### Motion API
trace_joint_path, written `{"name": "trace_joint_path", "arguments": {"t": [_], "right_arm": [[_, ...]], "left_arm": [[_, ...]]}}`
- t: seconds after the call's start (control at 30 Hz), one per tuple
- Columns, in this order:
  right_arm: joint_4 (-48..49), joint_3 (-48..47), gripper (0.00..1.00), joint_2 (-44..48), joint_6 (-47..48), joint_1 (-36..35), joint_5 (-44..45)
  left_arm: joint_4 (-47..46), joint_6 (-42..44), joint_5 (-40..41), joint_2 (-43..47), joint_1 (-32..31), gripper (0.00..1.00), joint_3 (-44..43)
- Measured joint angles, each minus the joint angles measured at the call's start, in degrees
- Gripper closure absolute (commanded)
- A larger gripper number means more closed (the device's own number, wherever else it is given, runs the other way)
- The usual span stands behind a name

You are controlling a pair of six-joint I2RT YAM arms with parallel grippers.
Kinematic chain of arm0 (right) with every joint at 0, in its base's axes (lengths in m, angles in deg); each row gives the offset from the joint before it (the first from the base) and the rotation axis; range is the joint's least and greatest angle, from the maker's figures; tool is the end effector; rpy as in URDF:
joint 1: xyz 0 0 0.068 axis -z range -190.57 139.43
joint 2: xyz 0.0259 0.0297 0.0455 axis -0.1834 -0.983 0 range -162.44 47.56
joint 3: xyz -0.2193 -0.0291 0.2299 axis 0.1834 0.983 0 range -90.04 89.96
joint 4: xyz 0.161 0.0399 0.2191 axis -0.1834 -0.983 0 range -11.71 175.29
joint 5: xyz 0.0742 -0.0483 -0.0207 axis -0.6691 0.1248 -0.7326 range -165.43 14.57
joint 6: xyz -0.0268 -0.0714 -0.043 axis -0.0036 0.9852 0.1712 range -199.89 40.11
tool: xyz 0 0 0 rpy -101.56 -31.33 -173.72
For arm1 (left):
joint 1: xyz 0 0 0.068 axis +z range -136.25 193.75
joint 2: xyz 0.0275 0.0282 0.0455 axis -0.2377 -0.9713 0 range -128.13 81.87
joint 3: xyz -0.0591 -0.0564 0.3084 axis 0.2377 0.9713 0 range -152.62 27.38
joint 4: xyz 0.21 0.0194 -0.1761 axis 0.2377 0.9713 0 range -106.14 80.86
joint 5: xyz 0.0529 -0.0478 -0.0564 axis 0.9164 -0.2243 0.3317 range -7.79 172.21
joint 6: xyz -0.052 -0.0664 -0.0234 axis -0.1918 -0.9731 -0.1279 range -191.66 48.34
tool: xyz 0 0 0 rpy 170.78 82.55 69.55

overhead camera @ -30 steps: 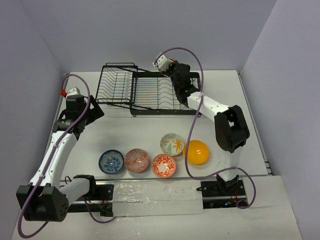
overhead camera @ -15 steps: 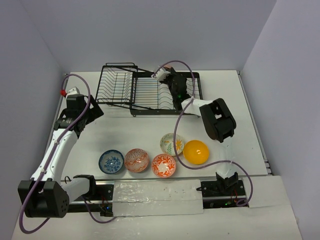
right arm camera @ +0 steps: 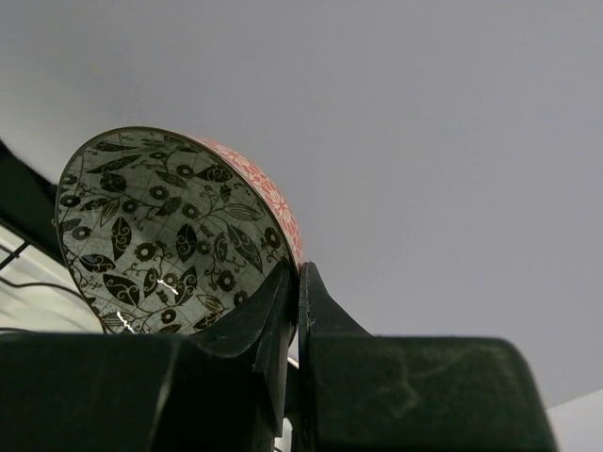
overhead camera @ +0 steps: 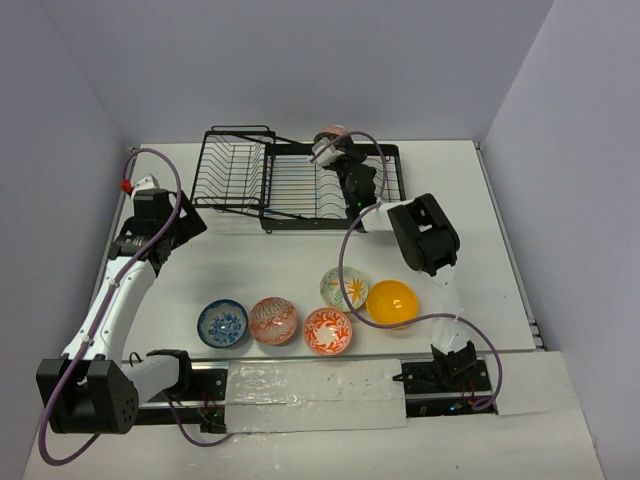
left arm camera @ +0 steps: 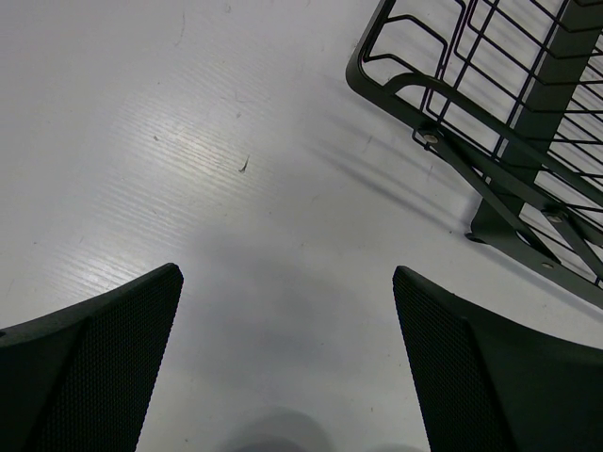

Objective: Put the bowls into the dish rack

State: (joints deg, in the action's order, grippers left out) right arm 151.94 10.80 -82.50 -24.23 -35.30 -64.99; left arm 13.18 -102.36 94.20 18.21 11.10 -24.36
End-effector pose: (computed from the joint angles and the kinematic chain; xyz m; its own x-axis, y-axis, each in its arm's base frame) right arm 0.5284 0.2279 0.2294 0.3479 -0.7338 -0.5835 0.0608 0.6387 -0.7670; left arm 0.2610 0.0041 0.2991 -0.5097 -0.4763 -0.7165 -0.4314 0.8620 -0.2661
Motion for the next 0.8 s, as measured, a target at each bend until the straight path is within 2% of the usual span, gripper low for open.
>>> {"name": "trace_joint_path", "arguments": {"t": [0.8], "right_arm": [[2.7, -0.5, 1.0, -6.2, -0.7, 0.5, -0.9]], "left_arm": [[0.0, 0.0, 1.2, 0.1, 0.0, 0.01, 0.0]]}}
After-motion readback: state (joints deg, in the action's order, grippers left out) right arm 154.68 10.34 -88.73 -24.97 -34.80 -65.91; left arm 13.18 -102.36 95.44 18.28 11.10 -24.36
